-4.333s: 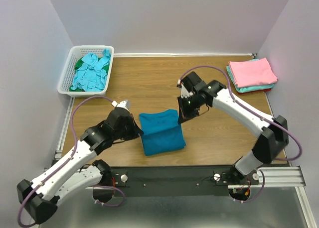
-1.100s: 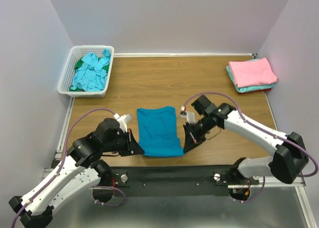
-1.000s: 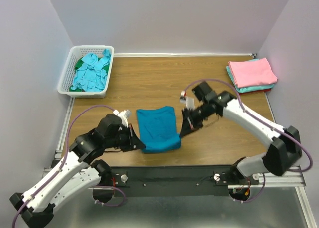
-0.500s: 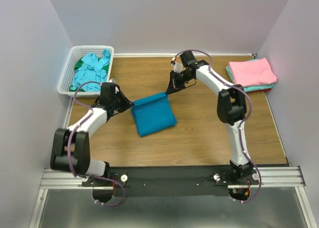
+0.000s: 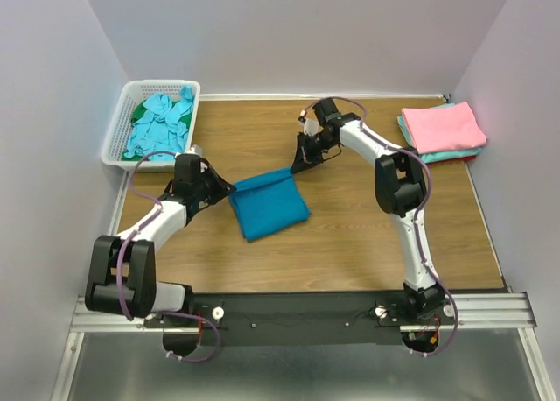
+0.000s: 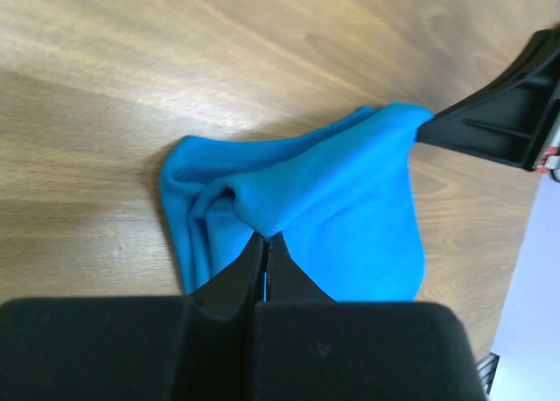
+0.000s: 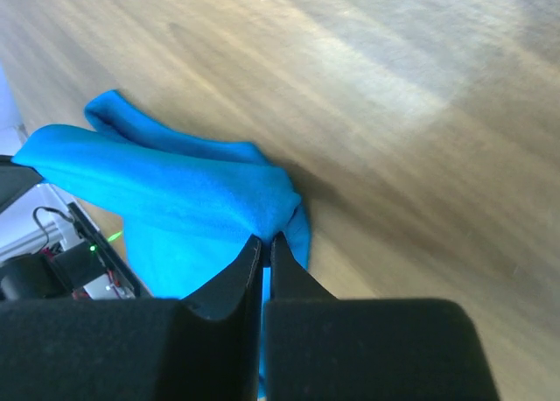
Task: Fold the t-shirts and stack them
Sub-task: Fold the tshirt
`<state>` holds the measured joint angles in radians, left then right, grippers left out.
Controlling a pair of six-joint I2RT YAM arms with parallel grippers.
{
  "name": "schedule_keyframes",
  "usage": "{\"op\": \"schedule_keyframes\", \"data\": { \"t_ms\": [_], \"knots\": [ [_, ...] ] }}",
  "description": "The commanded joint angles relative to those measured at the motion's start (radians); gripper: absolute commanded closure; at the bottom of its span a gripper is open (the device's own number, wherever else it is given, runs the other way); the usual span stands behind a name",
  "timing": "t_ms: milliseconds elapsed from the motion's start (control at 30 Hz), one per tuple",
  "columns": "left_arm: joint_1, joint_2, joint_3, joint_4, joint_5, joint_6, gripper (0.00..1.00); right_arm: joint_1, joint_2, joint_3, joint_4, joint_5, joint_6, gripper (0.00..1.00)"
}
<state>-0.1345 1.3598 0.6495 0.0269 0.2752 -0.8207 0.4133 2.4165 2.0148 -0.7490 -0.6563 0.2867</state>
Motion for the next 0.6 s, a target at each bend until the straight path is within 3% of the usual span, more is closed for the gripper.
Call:
{"op": "schedule_keyframes", "data": {
  "t_ms": [0, 233, 400, 500, 533, 567],
  "knots": [
    [0.006, -0.103, 0.045, -0.077, -0.083, 0.015, 1.00, -0.014, -0.105, -0.005, 0.054, 0.069, -0.024, 0.92],
    [-0.011, -0.243, -0.002, -0.165, -0.068, -0.052, 0.99, -0.014, -0.089, 0.015, 0.062, 0.044, -0.004, 0.90],
    [-0.011, -0.212, -0.115, -0.118, -0.064, -0.096, 0.98, -0.013, -0.030, 0.035, 0.074, 0.026, 0.008, 0.86],
    [-0.011, -0.183, -0.146, -0.047, -0.083, -0.121, 0.92, -0.014, -0.014, 0.053, 0.082, 0.043, 0.009, 0.72],
    [-0.011, -0.170, -0.143, -0.044, -0.111, -0.120, 0.82, -0.014, -0.014, 0.061, 0.083, 0.044, 0.011, 0.63],
    [-0.010, -0.168, -0.137, -0.045, -0.122, -0.117, 0.79, -0.014, -0.017, 0.062, 0.083, 0.044, 0.012, 0.59]
  ]
}}
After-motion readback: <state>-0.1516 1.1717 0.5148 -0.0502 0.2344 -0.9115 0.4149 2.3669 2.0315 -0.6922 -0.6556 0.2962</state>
